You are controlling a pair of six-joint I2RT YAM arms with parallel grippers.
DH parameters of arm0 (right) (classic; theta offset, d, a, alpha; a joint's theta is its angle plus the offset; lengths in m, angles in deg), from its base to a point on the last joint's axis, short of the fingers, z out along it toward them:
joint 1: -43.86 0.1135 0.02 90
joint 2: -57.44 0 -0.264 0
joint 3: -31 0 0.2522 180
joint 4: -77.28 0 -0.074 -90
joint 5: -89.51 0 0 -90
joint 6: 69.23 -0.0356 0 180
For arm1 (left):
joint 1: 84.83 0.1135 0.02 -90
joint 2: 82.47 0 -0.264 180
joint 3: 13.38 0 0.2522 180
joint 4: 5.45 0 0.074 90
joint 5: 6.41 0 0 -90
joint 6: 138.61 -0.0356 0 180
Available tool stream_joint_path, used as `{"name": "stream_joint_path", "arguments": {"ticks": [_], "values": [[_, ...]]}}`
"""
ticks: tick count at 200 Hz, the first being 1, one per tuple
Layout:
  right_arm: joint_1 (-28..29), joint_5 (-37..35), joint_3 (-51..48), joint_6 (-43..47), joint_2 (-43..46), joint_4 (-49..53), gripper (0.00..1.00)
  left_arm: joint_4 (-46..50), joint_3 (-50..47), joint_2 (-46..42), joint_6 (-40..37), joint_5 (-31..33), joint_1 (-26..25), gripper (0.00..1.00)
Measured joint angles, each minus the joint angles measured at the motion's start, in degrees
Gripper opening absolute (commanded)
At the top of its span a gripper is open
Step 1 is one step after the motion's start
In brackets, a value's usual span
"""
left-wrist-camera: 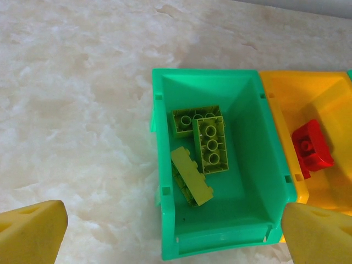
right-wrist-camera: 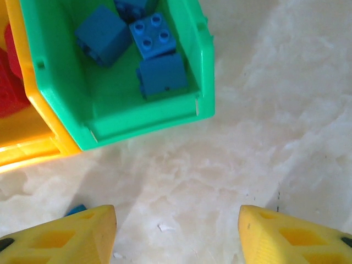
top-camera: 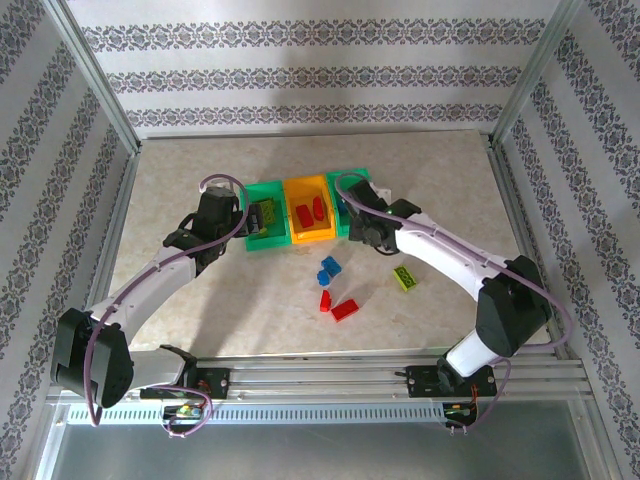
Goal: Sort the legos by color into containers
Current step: Pick up the lego from the center of the table.
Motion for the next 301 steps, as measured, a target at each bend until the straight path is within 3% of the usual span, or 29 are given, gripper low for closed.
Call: {"name": "stream_joint_path", "arguments": {"ticks": [44,102,199,258,301], "values": [[4.74,1.88,-1.75,-2.05,-1.38,0.59,0.57,0.04,-0.22,0.0,0.9,-0.76,0.0,1.0],[9.6,6.43,-1.57,-3.41,-10.43,0.59,0.56,0.02,-0.26,0.0,1.7,-1.25,0.0,1.0],[9.64,8.85,6.56,-3.74,-18.71,-1.92,0.71,0.02,-0.85,0.02,2.19,-1.79,0.0,1.0],[8.48,9.03,7.17,-3.8,-22.14,-1.92,0.72,0.0,-0.85,0.02,2.32,-1.79,0.0,1.0],[6.69,9.07,4.63,-5.31,-22.1,-2.34,0.65,0.0,-0.85,0.04,2.34,-1.99,0.0,1.0]]}}
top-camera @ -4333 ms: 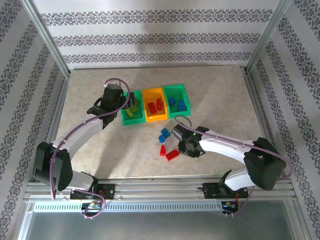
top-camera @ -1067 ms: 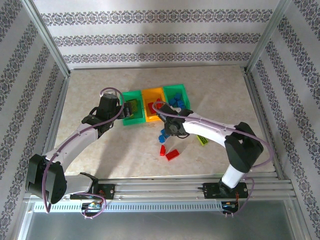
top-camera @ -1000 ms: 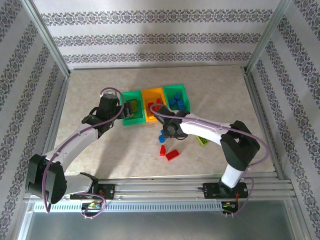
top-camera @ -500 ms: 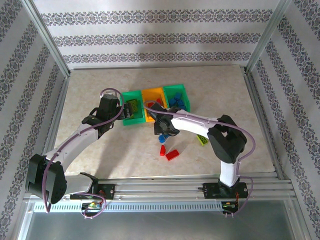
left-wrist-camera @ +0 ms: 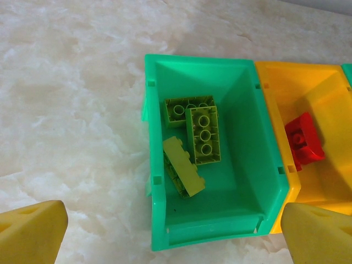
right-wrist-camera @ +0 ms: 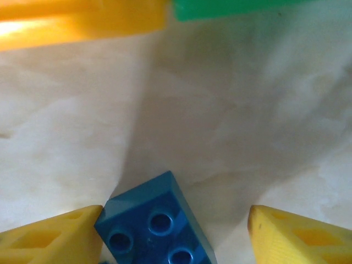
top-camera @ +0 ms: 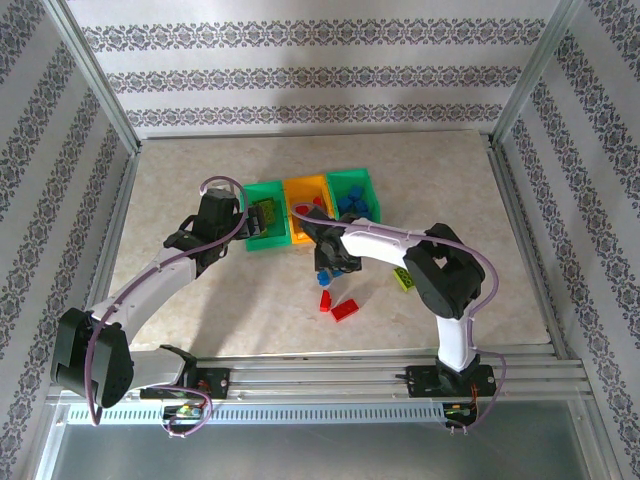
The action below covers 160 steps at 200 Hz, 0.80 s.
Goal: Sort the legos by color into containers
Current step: Pick up the lego from the center of the table.
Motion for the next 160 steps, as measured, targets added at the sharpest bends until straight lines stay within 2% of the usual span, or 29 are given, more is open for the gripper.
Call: {"name": "stream_joint_path", "arguments": {"ticks": [57,84,123,160], "values": [[-0.37,0.46,-3.67,-1.68,2.43,-1.05,0.58,0.02,0.0,0.13,0.0,-0.22,0.0,1.0],[-0.33,0.59,-4.44,-2.29,2.86,-1.7,0.5,0.0,-0.28,0.13,0.02,-0.22,0.0,1.0],[0.2,0.85,-5.14,-3.19,3.26,-2.56,0.34,0.02,-0.74,0.13,0.22,-0.22,0.0,1.0],[0.26,0.15,-5.2,-2.67,4.26,-1.22,0.27,0.02,-0.76,0.13,0.22,-0.2,0.0,1.0]]}}
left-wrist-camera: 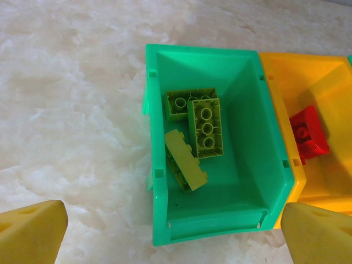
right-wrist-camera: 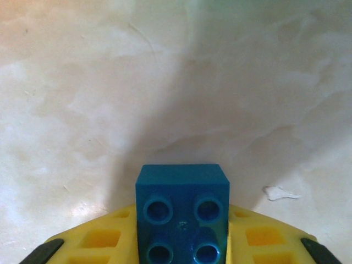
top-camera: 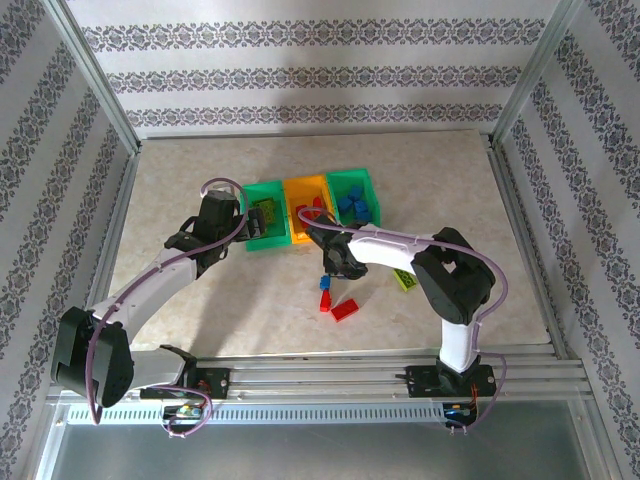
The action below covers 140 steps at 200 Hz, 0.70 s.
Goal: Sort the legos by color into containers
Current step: Pick up the lego from the center of the table, then place the lego in the container.
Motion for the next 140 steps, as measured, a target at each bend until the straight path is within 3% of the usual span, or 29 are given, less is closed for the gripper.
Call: {"name": "stream_joint_path", "arguments": {"ticks": [71,140], "values": [[-5.7,-4.98,1.09,3.08,8.5,1.01,0.28,-0.02,-0.42,-0.02,0.02,-0.02,0.0,1.0],[-11.69,-7.98,8.94,9.09,7.02,-0.7,0.29,-0.02,-0.42,-0.02,0.02,-0.5,0.0,1.0]]}}
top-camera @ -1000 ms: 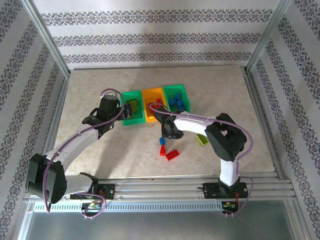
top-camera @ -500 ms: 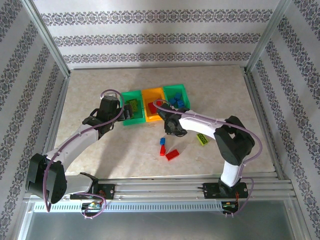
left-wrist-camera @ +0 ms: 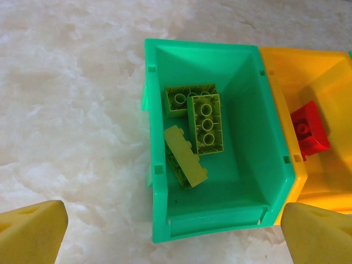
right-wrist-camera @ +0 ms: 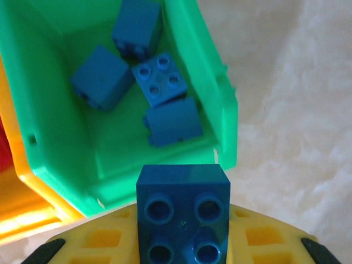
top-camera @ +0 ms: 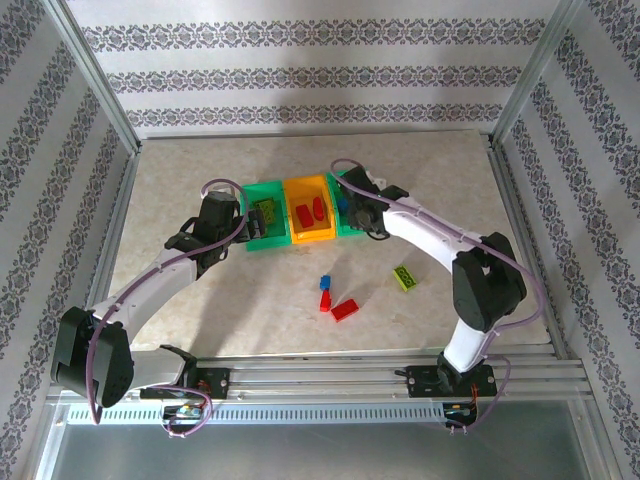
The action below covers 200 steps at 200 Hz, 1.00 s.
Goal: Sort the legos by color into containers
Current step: Place the lego in the container.
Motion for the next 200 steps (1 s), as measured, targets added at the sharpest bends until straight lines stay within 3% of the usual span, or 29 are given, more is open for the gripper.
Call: {"name": "stream_joint_path", "arguments": {"ticks": [124,200], "values": [[-3.56,4.09,6.01,2.93,-9.27,-3.3,0.35,0.02,-0.04,-0.52,0.0,-1.4,0.0,1.0],[-3.58,6.69,8.17,2.95,-11.3,-4.42,0.49,-0.02,-0.04,-0.59,0.83,-3.54,0.0,1.0]]}}
